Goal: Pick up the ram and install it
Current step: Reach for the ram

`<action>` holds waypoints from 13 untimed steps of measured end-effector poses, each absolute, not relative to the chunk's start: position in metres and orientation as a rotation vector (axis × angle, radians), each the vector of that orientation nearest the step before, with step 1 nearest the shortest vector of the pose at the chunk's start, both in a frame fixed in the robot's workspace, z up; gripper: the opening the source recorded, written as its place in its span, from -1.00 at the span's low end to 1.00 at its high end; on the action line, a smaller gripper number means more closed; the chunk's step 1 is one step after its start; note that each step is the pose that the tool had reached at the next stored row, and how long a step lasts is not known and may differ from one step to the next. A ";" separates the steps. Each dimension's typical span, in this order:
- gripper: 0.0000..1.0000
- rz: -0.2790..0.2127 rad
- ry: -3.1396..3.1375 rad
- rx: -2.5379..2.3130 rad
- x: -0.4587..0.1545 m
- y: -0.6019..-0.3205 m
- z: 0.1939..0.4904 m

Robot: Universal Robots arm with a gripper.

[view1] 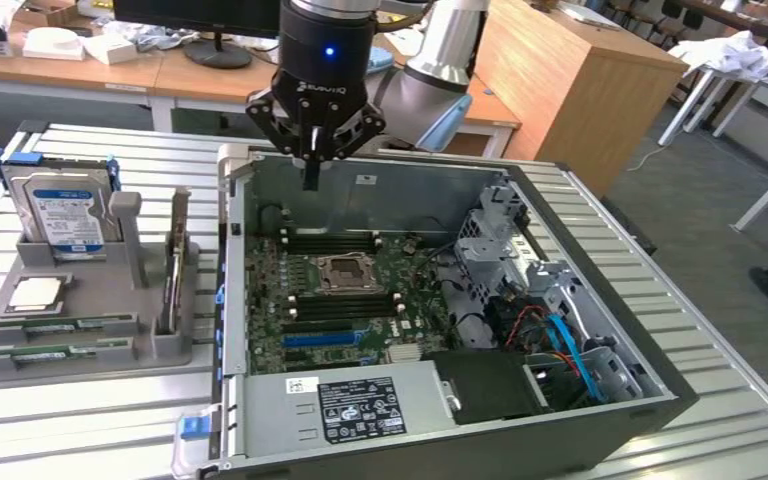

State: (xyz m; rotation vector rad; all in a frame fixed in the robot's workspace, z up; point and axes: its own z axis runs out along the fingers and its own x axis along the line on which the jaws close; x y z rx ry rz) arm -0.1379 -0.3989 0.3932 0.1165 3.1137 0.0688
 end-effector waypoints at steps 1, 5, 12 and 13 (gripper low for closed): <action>-0.80 0.069 3.114 0.116 -0.140 -0.399 0.393; -0.80 0.069 3.114 0.117 -0.148 -0.399 0.393; -0.80 0.069 3.114 0.117 -0.160 -0.399 0.393; -0.80 0.069 3.114 0.117 -0.162 -0.399 0.393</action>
